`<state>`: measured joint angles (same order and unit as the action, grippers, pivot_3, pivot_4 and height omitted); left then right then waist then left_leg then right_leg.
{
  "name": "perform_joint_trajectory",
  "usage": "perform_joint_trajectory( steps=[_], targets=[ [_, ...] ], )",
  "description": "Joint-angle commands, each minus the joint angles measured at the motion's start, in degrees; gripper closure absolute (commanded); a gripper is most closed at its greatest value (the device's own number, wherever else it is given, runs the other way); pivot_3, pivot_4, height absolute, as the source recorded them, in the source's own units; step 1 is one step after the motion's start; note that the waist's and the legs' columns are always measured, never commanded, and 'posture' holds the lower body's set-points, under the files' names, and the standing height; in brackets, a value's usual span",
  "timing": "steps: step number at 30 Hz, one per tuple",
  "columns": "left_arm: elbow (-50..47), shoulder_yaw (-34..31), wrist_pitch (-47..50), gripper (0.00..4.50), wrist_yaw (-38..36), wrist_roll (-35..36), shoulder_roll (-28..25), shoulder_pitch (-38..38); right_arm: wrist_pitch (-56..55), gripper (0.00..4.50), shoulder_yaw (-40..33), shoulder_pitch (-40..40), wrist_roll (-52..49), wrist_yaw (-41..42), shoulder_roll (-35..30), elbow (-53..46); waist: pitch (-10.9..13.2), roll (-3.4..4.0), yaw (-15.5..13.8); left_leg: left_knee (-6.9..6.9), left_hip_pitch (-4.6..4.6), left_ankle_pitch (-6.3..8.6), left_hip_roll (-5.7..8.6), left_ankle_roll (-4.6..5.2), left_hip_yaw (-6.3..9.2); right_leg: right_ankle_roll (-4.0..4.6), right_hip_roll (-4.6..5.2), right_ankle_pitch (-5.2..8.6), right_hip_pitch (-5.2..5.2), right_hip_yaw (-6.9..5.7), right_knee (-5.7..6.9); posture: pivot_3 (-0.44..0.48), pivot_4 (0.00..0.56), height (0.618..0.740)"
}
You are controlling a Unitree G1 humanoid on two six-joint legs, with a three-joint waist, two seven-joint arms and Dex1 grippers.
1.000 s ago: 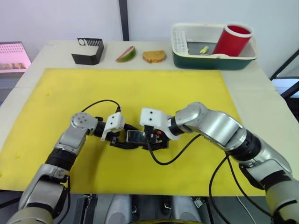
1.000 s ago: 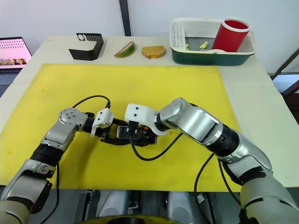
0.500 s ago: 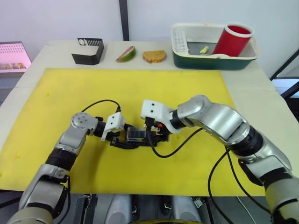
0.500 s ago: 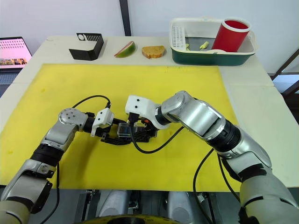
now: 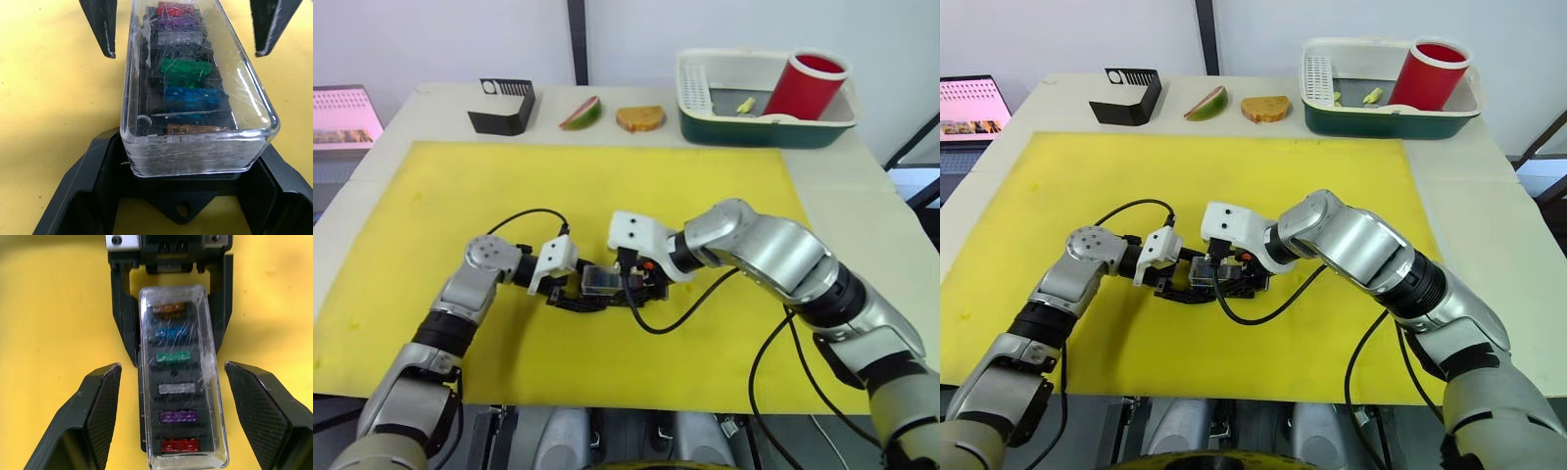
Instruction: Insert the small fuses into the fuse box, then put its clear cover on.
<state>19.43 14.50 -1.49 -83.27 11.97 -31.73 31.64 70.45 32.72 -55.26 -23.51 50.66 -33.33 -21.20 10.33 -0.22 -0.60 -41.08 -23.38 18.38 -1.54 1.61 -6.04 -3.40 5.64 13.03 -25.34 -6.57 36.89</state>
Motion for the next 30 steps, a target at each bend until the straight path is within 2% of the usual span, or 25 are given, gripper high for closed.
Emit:
perform_joint_trajectory(
  steps=[1, 6, 7, 9, 14, 15, 30],
  targets=[
    [1.21, 0.2, 0.02, 1.89, 1.85, -1.67, 0.37, 0.12, -0.39, 0.92, -4.21, -1.87, -1.32, 0.51, -0.63, -1.94, 0.0, 0.0, -0.02, 0.0, 0.0, 0.0, 0.0, 0.0, 0.0, 0.0, 0.0, 0.0, 0.0, 0.0, 0.0, 0.0, 0.15, 0.74],
    [1.56, 0.08, -0.15, 1.89, 1.73, -1.68, 0.24, 0.3, -3.6, 0.92, -11.21, -0.24, -3.37, 1.76, -1.95, -3.16, 0.0, 0.0, -0.06, 0.0, 0.0, 0.0, 0.0, 0.01, 0.0, 0.0, 0.0, 0.0, 0.0, 0.0, 0.0, 0.0, 0.15, 0.74],
    [1.66, 0.09, -0.24, 1.89, 1.73, -1.72, 0.22, 0.28, -4.26, 1.17, -12.07, 0.81, -3.86, 1.96, -2.21, -3.58, 0.0, 0.0, -0.09, 0.0, 0.0, 0.0, 0.0, 0.01, 0.0, 0.0, 0.0, 0.0, 0.0, 0.0, -0.02, 0.0, 0.15, 0.74],
    [1.91, 0.15, -0.59, 1.89, 1.72, -1.86, 0.22, 0.26, -7.9, 1.7, -13.96, 4.76, -4.38, 2.34, -2.39, -4.43, -0.02, -0.04, -0.1, 0.0, 0.0, 0.01, 0.0, 0.01, 0.0, 0.0, 0.0, 0.0, 0.01, 0.0, -0.02, 0.0, 0.15, 0.74],
    [2.47, 0.27, -1.23, 1.89, 1.7, -2.11, 0.31, 0.36, -14.98, 4.26, -18.14, 12.37, -6.38, 2.15, 0.16, -5.19, -0.04, -0.06, -0.04, 0.0, 0.03, 0.01, 0.0, 0.02, -0.01, -0.04, 0.0, -0.02, 0.06, 0.0, -0.04, 0.0, 0.15, 0.74],
    [2.53, 0.29, -1.31, 1.89, 1.67, -2.13, 0.3, 0.38, -15.67, 4.44, -18.28, 13.05, -6.42, 2.11, 0.35, -5.21, -0.04, -0.06, -0.05, 0.0, 0.04, 0.01, -0.01, 0.02, -0.01, -0.05, -0.01, -0.03, 0.06, 0.0, -0.03, 0.0, 0.15, 0.74],
    [1.64, 0.4, -0.78, 1.89, 1.43, -1.96, -0.02, 0.46, -21.23, 4.44, -15.4, 16.76, -4.25, -0.37, 3.44, -0.42, -0.04, -0.07, -0.08, 0.0, 0.05, 0.01, -0.01, 0.02, 0.01, -0.05, -0.02, -0.03, 0.08, -0.01, -0.02, 0.0, 0.15, 0.74]
  ],
)
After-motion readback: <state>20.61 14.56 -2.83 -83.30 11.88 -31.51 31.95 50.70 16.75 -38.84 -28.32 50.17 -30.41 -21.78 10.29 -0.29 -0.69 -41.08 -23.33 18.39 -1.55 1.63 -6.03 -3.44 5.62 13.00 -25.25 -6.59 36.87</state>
